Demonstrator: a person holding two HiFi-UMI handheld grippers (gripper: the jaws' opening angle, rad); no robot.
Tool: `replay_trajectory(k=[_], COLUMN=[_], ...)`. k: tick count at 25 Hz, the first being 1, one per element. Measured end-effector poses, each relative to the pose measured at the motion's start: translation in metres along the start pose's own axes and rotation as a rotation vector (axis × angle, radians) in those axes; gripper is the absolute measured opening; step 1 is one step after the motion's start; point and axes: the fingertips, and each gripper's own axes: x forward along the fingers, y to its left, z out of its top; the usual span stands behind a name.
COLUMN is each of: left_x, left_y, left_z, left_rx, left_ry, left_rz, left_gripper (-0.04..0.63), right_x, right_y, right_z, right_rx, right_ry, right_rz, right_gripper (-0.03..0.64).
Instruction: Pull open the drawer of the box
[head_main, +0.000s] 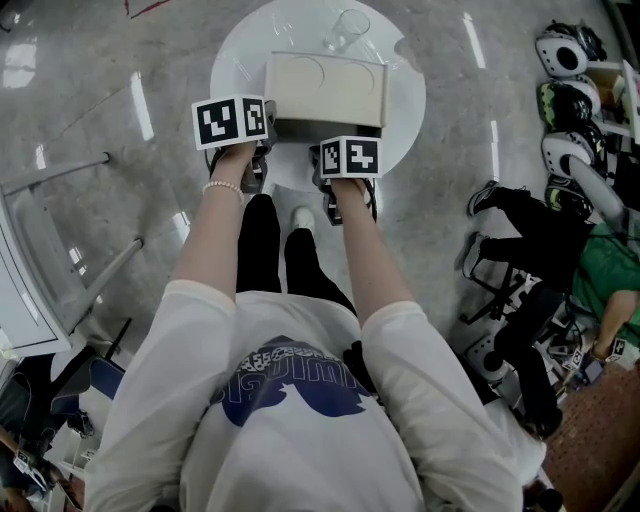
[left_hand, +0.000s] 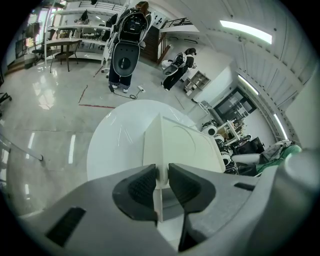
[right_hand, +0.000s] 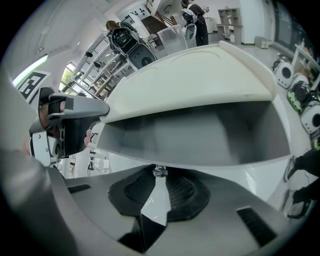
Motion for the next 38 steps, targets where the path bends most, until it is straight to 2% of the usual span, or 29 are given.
replay_trajectory(k=[38], left_x=[0.001], left_y=[0.001], left_z=[0.0], left_rx=[-0.03], left_ry=[0.001], left_rz=[0.003], left_gripper=[0.089], right_x=[-0.002], right_y=[0.005], right_z=[-0.031], right_rx=[0.023], right_ry=[0.017], right_rz=[0.031], right_gripper=[0.058])
